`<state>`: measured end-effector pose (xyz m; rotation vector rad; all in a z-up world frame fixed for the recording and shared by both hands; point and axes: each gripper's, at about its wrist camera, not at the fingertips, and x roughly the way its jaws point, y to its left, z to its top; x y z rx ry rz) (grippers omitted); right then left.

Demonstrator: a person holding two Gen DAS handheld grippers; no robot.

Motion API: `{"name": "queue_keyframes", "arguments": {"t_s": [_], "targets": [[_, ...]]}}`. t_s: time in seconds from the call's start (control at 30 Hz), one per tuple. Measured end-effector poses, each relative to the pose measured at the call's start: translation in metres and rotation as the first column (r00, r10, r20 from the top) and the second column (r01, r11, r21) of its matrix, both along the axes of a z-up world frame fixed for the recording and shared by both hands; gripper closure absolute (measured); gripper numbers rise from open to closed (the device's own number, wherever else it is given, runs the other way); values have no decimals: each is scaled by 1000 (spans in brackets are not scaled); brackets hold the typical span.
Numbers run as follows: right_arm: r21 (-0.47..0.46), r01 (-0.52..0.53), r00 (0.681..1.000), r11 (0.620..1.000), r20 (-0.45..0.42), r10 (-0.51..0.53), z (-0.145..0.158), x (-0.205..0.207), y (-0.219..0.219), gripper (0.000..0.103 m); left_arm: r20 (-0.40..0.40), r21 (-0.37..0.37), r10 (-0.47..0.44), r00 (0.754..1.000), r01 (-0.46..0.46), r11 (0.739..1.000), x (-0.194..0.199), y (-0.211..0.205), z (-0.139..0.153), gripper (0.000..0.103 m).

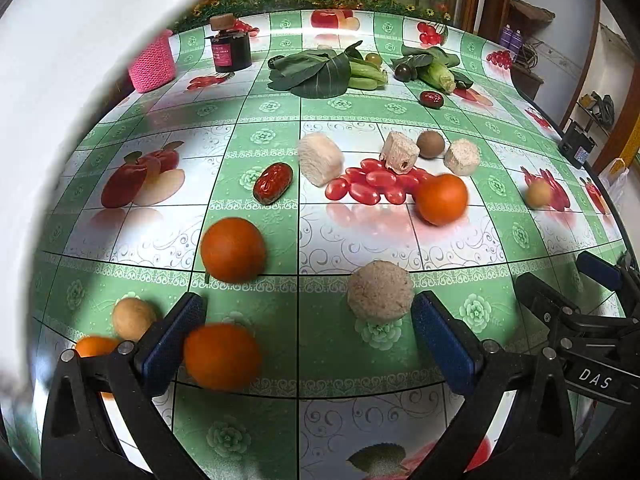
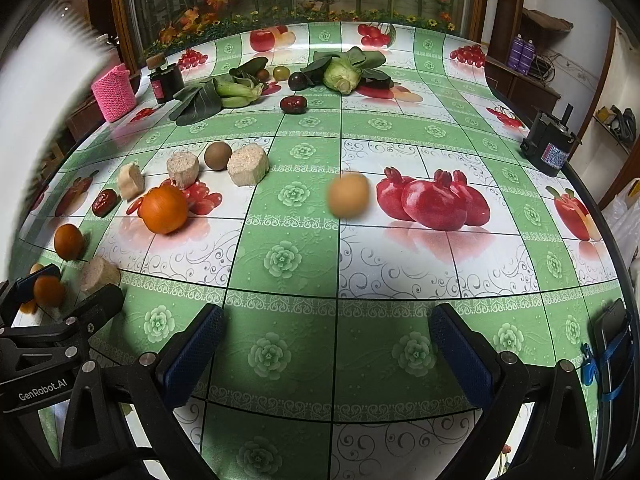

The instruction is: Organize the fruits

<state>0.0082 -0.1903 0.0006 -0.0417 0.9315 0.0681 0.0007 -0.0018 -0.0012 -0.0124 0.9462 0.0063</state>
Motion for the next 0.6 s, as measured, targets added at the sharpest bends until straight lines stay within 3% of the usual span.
{"name": "queue_keyframes", "arguments": {"t_s": [0.6], "targets": [[0,0,1000,1000,0,0,0,0,0,0,-1,0,0,1000,0,1000,1,-1,0,0]]}}
